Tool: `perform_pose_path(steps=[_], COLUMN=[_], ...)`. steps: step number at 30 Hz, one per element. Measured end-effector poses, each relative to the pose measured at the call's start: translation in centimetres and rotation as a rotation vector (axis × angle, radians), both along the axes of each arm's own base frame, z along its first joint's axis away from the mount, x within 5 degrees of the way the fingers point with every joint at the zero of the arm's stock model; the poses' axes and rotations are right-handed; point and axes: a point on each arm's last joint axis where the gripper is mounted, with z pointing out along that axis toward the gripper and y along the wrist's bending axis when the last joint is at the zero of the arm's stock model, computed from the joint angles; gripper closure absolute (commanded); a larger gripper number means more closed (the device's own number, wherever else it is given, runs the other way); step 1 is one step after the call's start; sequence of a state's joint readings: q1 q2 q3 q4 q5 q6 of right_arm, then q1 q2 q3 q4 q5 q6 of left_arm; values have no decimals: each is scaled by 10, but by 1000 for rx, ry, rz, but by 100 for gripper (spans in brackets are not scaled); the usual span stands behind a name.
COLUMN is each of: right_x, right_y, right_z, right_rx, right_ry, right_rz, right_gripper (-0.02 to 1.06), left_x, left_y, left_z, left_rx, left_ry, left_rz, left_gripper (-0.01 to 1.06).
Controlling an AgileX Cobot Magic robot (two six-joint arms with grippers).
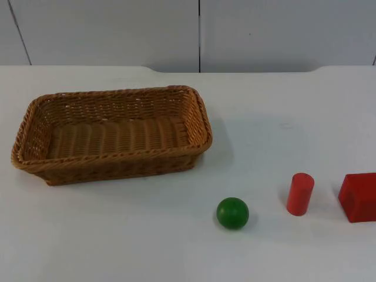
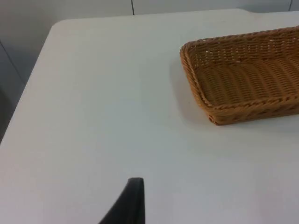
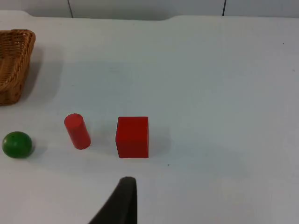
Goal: Pick up the basket with the left hand and place the object to the left of the red cylinder into the basket with the right hand.
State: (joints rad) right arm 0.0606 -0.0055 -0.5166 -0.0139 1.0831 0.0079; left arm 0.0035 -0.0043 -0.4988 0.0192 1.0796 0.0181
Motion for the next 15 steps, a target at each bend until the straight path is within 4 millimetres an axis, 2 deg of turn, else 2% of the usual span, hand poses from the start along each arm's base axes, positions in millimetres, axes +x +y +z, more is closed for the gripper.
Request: perform_pose_path(steps=[4, 9, 12, 13, 14, 15], right_x=[1, 14, 31, 43, 43, 51], right_y=[1, 3, 4, 5, 5, 5], right_z=[2, 21, 35, 39, 39, 41], right_rx=[5, 20, 22, 21, 21, 20], right_ry=[1, -11, 2, 27, 27, 46], right_rz=[4, 13, 14, 13, 13, 13], right_gripper=[-1, -1, -1, -1, -1, -1], left_x=[3, 17, 33, 42, 42, 46], left_y=[-1, -2, -2, -2, -2, -3], left_z=[6, 20, 26, 29, 29, 31], left_rx=[-17, -30, -36, -38, -38, -44], left_ry=[9, 40, 75, 96, 96, 101], left_rz=[-3, -8, -10, -11, -11, -13], left_gripper=[0, 0, 0, 0, 0, 0])
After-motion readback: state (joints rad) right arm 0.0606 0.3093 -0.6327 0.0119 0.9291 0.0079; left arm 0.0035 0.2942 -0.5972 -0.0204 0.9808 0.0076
